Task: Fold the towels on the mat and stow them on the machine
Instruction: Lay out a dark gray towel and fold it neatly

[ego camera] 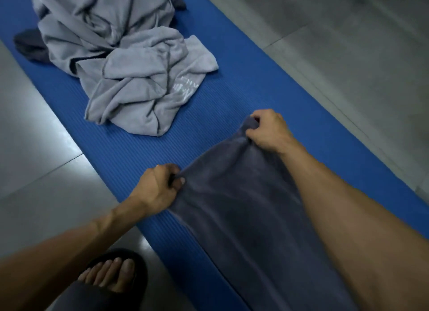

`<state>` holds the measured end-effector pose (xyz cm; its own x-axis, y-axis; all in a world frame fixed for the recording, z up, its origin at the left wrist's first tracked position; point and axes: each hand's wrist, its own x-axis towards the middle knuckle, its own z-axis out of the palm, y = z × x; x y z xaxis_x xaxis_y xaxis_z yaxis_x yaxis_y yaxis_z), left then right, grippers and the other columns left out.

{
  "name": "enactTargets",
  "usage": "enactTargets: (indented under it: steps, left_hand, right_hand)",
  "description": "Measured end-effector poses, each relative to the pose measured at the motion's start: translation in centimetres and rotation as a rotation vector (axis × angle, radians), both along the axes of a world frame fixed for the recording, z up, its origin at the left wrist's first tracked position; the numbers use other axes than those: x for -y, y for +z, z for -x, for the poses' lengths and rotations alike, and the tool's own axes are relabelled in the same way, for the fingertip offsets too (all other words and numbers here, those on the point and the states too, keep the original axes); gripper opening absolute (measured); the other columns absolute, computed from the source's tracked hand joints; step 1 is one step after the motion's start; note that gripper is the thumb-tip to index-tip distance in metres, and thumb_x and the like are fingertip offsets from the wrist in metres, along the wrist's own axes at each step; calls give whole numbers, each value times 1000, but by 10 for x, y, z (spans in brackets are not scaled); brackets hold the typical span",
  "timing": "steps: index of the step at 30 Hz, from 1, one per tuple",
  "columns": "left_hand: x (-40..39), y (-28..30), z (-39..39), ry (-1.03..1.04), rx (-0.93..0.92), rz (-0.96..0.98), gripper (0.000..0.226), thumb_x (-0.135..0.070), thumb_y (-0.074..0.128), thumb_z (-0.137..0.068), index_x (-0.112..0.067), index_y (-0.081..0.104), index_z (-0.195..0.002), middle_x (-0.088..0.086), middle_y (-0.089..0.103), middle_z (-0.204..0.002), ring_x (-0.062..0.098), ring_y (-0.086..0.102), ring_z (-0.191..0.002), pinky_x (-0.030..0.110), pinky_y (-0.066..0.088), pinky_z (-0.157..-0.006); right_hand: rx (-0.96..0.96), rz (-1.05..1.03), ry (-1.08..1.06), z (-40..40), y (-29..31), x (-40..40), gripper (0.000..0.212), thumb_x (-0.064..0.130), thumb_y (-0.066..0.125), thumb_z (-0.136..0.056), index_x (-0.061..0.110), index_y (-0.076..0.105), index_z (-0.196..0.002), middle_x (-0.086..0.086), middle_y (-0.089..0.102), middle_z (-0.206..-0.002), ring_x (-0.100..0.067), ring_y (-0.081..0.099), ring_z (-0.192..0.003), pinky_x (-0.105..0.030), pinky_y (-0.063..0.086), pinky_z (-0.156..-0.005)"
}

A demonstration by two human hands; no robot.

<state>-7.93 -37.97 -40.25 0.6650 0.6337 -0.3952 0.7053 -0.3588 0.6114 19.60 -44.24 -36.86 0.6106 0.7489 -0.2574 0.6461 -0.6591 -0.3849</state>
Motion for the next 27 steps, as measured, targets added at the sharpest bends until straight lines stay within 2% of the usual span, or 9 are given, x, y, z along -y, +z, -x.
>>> enactTargets:
  steps: [3,6,8,10,13,15,17,22,27]
  left_hand:
    - [5,-1,15,35,-19,-63,9,-23,48,-97,-26,46,-88,-4,56,-82,17,54,-78,31,38,-70]
    - [3,-3,27,-22,-160,-70,6,-25,43,-97,-22,48,-100,1,60,-94,22,58,-87,35,45,-74]
    - [5,-2,28,-35,-169,-89,7,-25,43,-95,-23,47,-100,2,62,-97,21,59,-88,33,44,-72]
    - [9,-2,25,-20,-138,-115,10,-30,42,-97,-23,48,-101,2,62,-98,21,59,-89,32,42,-72]
    - [15,-7,21,29,-91,-110,18,-39,39,-100,-23,45,-96,-1,58,-92,21,60,-90,32,41,-73]
    - [19,-12,21,50,-43,-99,16,-37,39,-100,-24,39,-91,-1,58,-88,24,61,-87,32,38,-70]
    - [21,-16,23,82,7,-95,16,-37,38,-100,-25,39,-89,0,61,-85,25,61,-81,33,38,-67]
    - [7,-13,30,129,-3,-214,40,-61,20,-91,-30,44,-83,-4,60,-69,19,59,-67,39,50,-66]
    - [-20,-2,18,98,-120,-350,36,-54,22,-97,-24,40,-88,-2,55,-68,21,55,-65,34,36,-59]
  right_hand:
    - [-150,-143,-92,-21,8,5,13,22,75,-76,22,62,-77,7,61,-75,-13,57,-74,-27,43,-65]
    - [-274,-113,-142,-36,0,7,25,36,69,-88,12,67,-94,1,66,-90,-15,63,-87,-27,48,-77]
    - [-178,-52,-149,-41,-10,2,32,34,57,-96,6,64,-111,-12,65,-110,-26,61,-104,-33,45,-89]
    - [-46,70,1,-33,-20,-4,32,36,62,-90,7,61,-106,-20,58,-116,-27,56,-98,-36,45,-86]
    - [-25,100,111,-13,-25,-7,25,31,68,-83,13,64,-101,-11,52,-112,-25,56,-97,-40,50,-87]
    - [-64,75,72,-9,-24,-6,4,21,66,-83,20,63,-84,-5,61,-97,-26,61,-92,-41,52,-82]
    - [-45,60,22,-18,-19,-9,10,16,64,-84,21,59,-77,-4,67,-86,-28,63,-89,-43,53,-80]
    - [84,3,-69,-66,8,-31,16,12,56,-90,14,71,-95,-6,71,-96,-26,64,-97,-29,48,-83]
    - [179,-9,-74,-78,8,-64,22,15,68,-87,13,67,-109,-9,68,-105,-28,62,-103,-34,50,-88]
